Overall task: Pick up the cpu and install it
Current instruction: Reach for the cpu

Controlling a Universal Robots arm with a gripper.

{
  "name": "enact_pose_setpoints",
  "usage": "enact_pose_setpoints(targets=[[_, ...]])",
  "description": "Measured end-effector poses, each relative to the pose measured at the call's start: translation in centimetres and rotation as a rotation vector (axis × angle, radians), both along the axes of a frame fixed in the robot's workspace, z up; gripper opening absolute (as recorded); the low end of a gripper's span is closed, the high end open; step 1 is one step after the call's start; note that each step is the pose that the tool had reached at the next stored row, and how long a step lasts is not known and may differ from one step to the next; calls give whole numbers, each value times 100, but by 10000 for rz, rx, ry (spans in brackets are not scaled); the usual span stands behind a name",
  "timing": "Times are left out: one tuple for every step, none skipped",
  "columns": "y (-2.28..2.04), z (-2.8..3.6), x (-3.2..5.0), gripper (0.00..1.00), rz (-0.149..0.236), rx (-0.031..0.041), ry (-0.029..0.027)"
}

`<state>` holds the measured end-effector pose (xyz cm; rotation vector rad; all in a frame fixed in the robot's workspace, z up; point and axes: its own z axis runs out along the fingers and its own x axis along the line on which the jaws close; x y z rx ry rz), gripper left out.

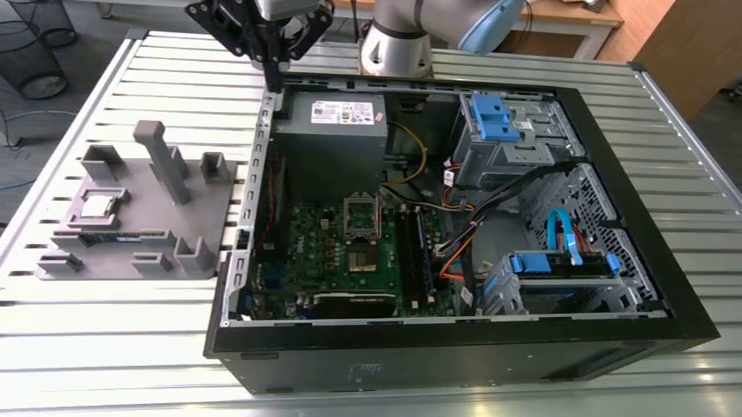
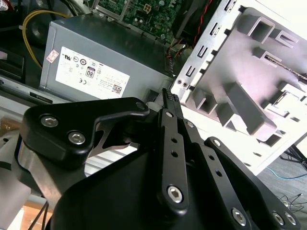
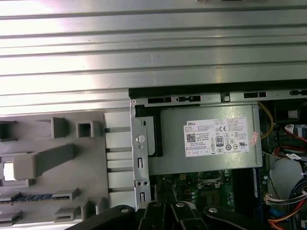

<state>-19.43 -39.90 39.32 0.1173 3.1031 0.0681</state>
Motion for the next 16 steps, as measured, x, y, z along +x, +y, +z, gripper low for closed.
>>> enact_pose_setpoints(targets=[[0,0,-9,11,0,-1,0],[0,0,-20,11,0,0,0],[0,0,-33,11,0,0,-1],[0,0,-45,11,0,1,-2],[0,0,-58,11,0,0,-2],[0,0,-71,11,-1,0,-3],[0,0,-83,11,-1,-1,-4],[0,0,-94,11,-1,0,-5],[0,0,-106,11,-1,-1,-5],[0,0,-116,11,0,0,-6],[0,-1,-127,11,-1,0,-6],[0,-1,-138,11,-1,0,-6],[0,0,-150,11,0,0,-5],[0,-1,-160,11,0,0,-6],[0,-1,-171,11,0,0,-6],[0,-1,-181,11,0,0,-6]])
